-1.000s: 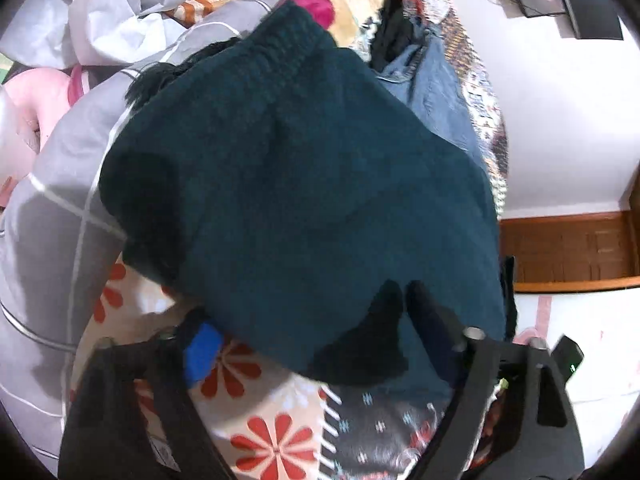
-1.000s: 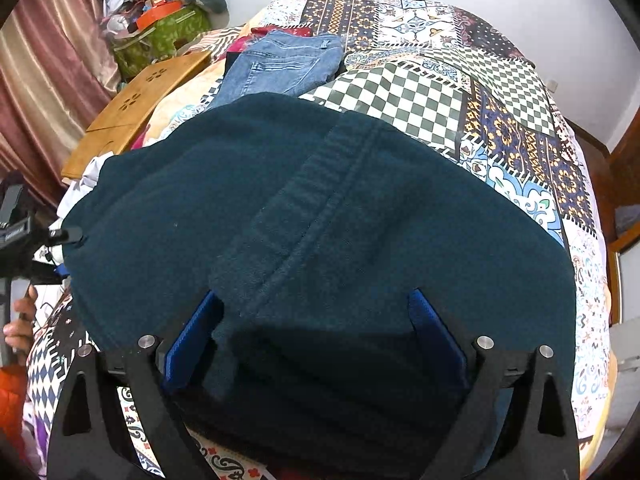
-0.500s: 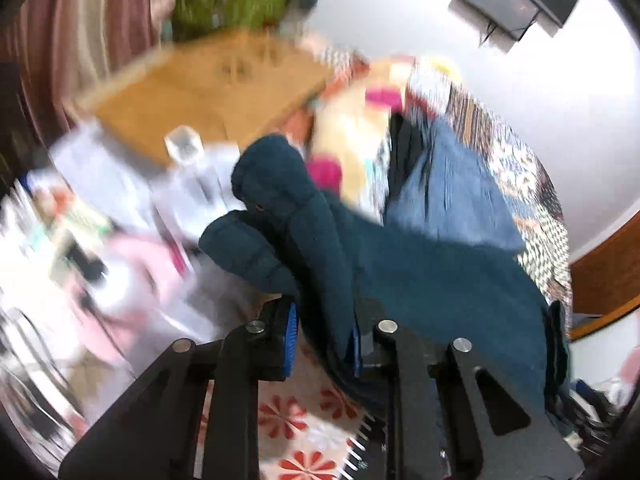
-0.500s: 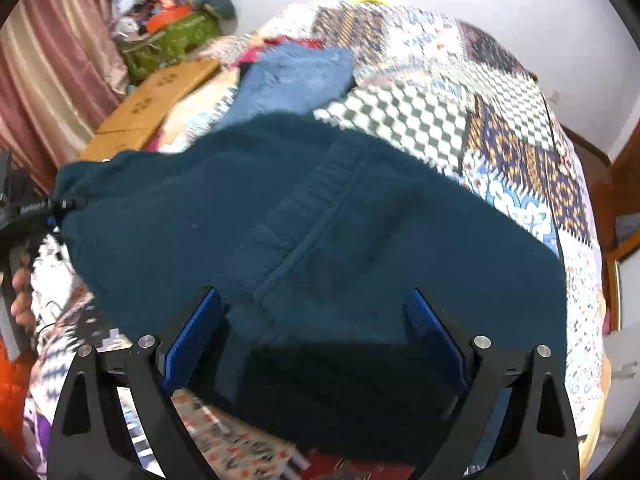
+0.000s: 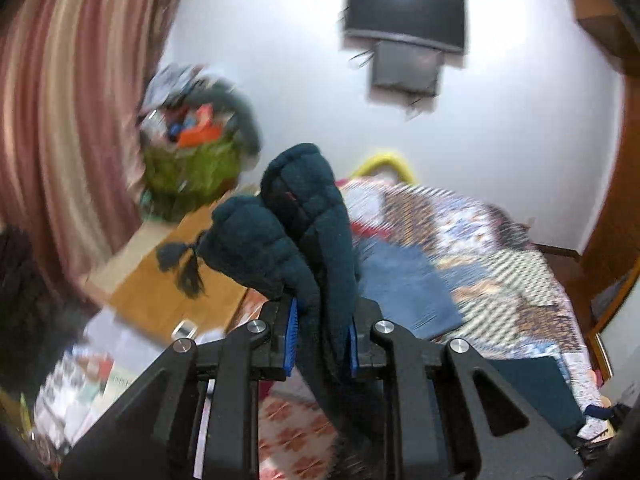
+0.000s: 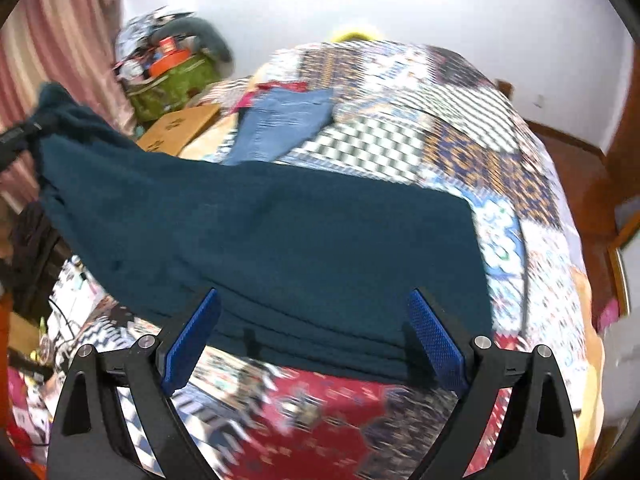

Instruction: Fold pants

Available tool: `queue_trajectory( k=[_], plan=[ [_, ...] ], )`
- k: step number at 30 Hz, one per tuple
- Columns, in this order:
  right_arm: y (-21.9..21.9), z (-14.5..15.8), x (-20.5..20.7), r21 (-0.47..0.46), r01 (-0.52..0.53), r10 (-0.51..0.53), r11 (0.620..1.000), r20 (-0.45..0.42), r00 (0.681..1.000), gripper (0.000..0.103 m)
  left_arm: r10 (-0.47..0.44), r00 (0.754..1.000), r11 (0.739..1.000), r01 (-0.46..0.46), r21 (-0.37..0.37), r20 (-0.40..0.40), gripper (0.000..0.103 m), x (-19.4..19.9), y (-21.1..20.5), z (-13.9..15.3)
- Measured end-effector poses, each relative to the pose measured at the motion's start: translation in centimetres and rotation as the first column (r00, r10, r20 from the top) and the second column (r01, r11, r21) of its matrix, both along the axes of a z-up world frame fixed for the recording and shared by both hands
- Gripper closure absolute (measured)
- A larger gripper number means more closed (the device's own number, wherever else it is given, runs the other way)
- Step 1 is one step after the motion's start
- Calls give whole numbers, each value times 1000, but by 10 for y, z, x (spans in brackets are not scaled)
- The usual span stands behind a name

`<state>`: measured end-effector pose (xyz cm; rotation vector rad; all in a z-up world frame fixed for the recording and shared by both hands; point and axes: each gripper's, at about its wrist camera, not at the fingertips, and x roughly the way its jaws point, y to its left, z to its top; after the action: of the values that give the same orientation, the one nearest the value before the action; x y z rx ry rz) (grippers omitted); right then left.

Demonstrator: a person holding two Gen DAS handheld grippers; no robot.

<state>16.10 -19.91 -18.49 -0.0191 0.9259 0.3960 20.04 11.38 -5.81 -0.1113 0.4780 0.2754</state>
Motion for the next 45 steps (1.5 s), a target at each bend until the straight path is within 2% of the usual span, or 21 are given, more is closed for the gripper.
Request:
queue_trajectory(
  k=[4, 7, 12, 15, 18, 19, 21, 24, 25, 27, 29, 30, 32, 34, 35, 37, 39, 42, 45],
  plan=[
    [-33, -3, -8, 41, 62, -62, 997, -11, 998, 10, -135, 990, 990, 133, 47, 33, 84, 20, -62, 29],
    [-53, -1, -17, 45, 103, -103, 994, 1, 995, 10, -234, 971, 970, 231, 75, 38, 85, 37, -110, 36],
    [-75, -3, -28, 35, 130, -130, 991, 12, 991, 10, -370, 929, 928, 371, 31, -31, 86, 71, -182, 20],
    [-81, -9, -31, 21, 139, -139, 990, 5, 990, 10, -449, 889, 892, 452, 11, -91, 86, 84, -224, 2],
    [-87, -14, -32, 31, 149, -149, 988, -15, 989, 10, -539, 828, 839, 543, -17, -154, 86, 89, -261, -21],
    [-89, -16, -32, 35, 153, -152, 988, -21, 988, 10, -577, 795, 811, 584, -21, -185, 86, 90, -274, -32],
    [-92, -19, -34, 44, 158, -156, 987, -29, 987, 10, -618, 746, 774, 633, -21, -248, 86, 92, -295, -49],
    [-95, -22, -36, 52, 160, -158, 986, -40, 987, 10, -653, 675, 727, 685, -38, -344, 85, 90, -316, -74],
    [-96, -23, -36, 52, 160, -158, 986, -43, 987, 10, -672, 634, 703, 709, -60, -381, 85, 92, -321, -83],
    [-97, -26, -36, 51, 159, -157, 986, -47, 986, 10, -685, 598, 680, 730, -70, -417, 81, 89, -323, -91],
    [-97, -28, -36, 57, 162, -159, 985, -55, 986, 10, -690, 581, 669, 740, -74, -431, 72, 82, -321, -95],
    [-97, -29, -36, 58, 164, -161, 985, -59, 985, 10, -696, 570, 664, 742, -90, -436, 65, 84, -321, -96],
    [-98, -30, -36, 64, 166, -162, 984, -64, 985, 10, -724, 533, 648, 743, -167, -438, 28, 84, -319, -96],
    [-98, -31, -36, 68, 166, -162, 984, -69, 984, 10, -765, 513, 620, 751, -229, -389, 24, 80, -312, -88],
    [-98, -31, -36, 67, 166, -161, 984, -70, 985, 10, -767, 515, 619, 752, -226, -384, 23, 78, -311, -88],
    [-97, -31, -36, 67, 165, -160, 984, -70, 985, 10, -744, 545, 644, 738, -200, -386, 23, 79, -303, -78],
    [-95, -30, -36, 68, 161, -156, 985, -73, 985, 10, -707, 586, 684, 709, -172, -396, 23, 86, -291, -75],
    [-90, -28, -35, 74, 150, -144, 986, -75, 987, 10, -617, 666, 761, 641, -100, -419, 23, 110, -263, -74],
    [-82, -27, -30, 74, 136, -130, 988, -77, 989, 10, -526, 712, 817, 575, -44, -466, 22, 143, -231, -85]
  ],
)
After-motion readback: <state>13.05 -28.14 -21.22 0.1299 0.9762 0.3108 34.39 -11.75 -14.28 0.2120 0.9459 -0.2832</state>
